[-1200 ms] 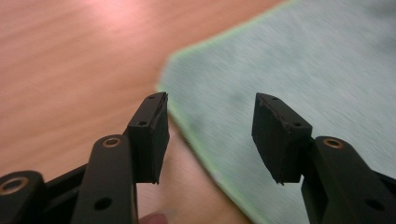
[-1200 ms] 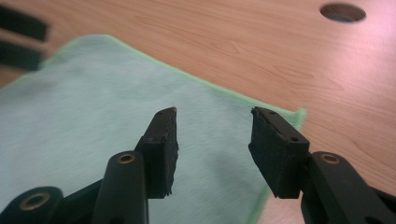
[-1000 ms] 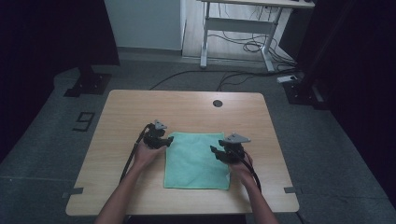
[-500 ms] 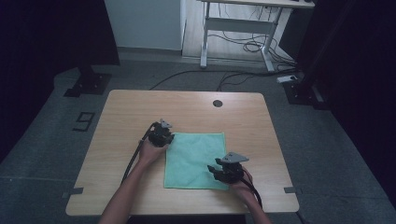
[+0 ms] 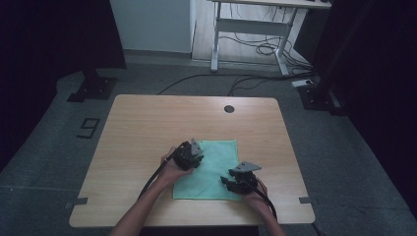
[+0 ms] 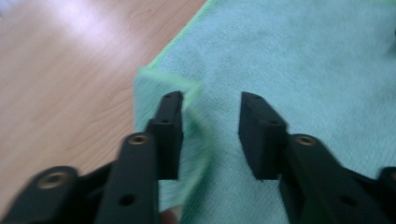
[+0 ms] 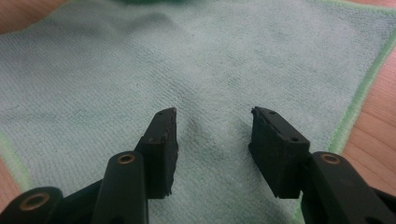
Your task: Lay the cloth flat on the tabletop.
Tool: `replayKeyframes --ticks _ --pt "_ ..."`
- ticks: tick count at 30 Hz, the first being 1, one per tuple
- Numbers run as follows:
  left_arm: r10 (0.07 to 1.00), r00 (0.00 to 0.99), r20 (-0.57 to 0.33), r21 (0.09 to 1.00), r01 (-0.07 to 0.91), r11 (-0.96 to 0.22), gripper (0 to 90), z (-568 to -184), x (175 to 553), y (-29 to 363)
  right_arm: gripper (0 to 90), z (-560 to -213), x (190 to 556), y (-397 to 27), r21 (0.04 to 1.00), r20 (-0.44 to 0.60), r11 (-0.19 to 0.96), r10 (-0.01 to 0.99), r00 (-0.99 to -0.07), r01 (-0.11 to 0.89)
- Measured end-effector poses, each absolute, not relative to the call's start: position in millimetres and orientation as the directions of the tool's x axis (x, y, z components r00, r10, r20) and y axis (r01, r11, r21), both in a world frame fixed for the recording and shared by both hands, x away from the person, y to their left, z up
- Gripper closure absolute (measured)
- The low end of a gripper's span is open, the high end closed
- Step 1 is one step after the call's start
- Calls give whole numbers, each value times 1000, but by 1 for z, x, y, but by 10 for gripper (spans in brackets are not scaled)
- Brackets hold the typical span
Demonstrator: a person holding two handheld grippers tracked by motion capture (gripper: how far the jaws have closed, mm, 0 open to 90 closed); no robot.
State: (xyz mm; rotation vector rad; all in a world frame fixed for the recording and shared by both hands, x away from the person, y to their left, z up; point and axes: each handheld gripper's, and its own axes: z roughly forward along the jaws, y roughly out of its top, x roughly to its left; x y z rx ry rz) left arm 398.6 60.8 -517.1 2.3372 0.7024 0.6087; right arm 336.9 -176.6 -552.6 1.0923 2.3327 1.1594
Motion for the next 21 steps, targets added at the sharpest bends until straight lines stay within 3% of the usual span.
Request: replayKeyframes --ticks 2,5,8,12,16,18,21 --pt "640 741 202 714 336 -614 516 -511 395 72 510 -553 336 -177 781 53 381 749 -661 494" --pt "688 717 115 771 372 -517 525 -503 400 93 510 -553 336 -176 782 49 385 747 -664 491" --pt "704 704 96 775 390 -496 527 -501 404 102 511 -553 336 -177 782 54 381 747 -663 493" --pt "717 697 -8 755 474 -452 537 -513 420 108 511 -553 336 -177 782 48 385 747 -663 490" --pt "710 704 2 723 489 -487 535 -524 421 103 511 -553 336 -177 783 52 381 747 -663 491" --pt "761 645 65 720 498 -483 533 -529 420 106 510 -553 336 -178 784 54 379 747 -662 491" --pt "802 594 65 730 519 -444 545 -528 424 117 511 -553 335 -177 784 42 386 748 -663 486"
